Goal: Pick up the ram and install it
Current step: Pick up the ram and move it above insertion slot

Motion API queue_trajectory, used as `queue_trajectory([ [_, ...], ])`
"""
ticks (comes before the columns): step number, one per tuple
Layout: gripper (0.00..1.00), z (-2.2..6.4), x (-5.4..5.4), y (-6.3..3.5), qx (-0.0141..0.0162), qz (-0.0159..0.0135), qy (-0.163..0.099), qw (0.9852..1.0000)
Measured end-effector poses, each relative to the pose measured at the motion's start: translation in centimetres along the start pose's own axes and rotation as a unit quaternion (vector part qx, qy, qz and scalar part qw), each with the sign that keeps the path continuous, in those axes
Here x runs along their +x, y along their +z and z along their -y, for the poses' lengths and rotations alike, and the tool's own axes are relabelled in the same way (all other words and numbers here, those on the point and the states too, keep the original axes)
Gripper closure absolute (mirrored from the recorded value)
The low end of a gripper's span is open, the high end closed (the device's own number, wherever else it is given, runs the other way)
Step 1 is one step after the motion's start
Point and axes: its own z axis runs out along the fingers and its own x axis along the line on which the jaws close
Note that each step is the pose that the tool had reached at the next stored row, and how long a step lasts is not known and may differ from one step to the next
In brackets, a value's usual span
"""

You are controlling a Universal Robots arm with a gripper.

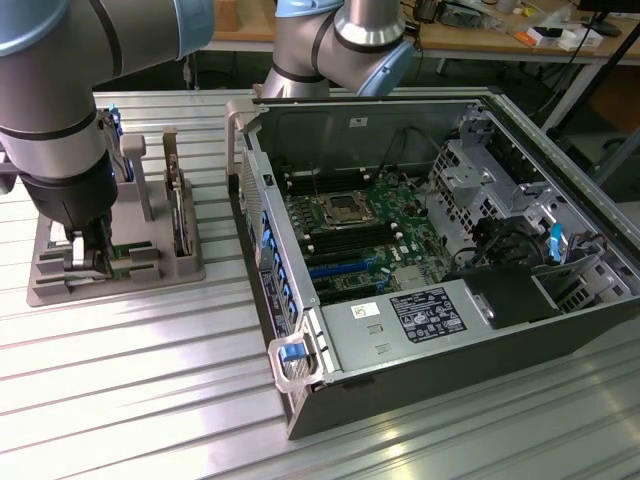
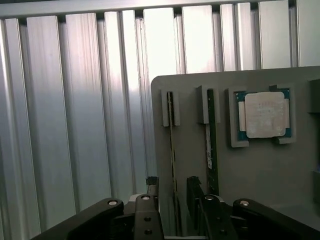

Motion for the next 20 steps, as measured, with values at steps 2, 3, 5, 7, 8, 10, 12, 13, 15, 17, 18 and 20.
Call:
queue_trajectory([
  [2,0.64,0.00,0.00,0.17,0.0000,0.0000,0.000,1.0000],
  [3,0.64,0.00,0.01,0.16,-0.0001,-0.0001,0.000,1.0000],
  [5,0.64,0.00,0.00,0.17,0.0000,0.0000,0.000,1.0000],
  [7,0.64,0.00,0.00,0.17,0.0000,0.0000,0.000,1.0000],
  [8,0.64,-0.06,0.01,0.18,0.0000,0.0000,0.000,1.0000],
  [10,0.64,-0.29,0.02,0.18,0.0000,0.0000,0.000,1.0000],
  [12,0.64,-0.50,0.04,0.18,0.0000,0.0000,0.000,1.0000],
  [13,0.64,-0.55,0.04,0.18,0.0000,0.0000,0.000,1.0000],
  [15,0.64,-0.62,0.05,0.18,0.0000,0.0000,0.000,1.0000],
  [17,0.64,-0.73,0.05,0.19,0.0000,0.0000,0.000,1.0000],
  [18,0.64,-0.80,0.06,0.19,0.0000,0.0000,0.000,1.0000],
  [20,0.64,-0.85,0.06,0.19,0.0000,0.0000,0.000,1.0000],
])
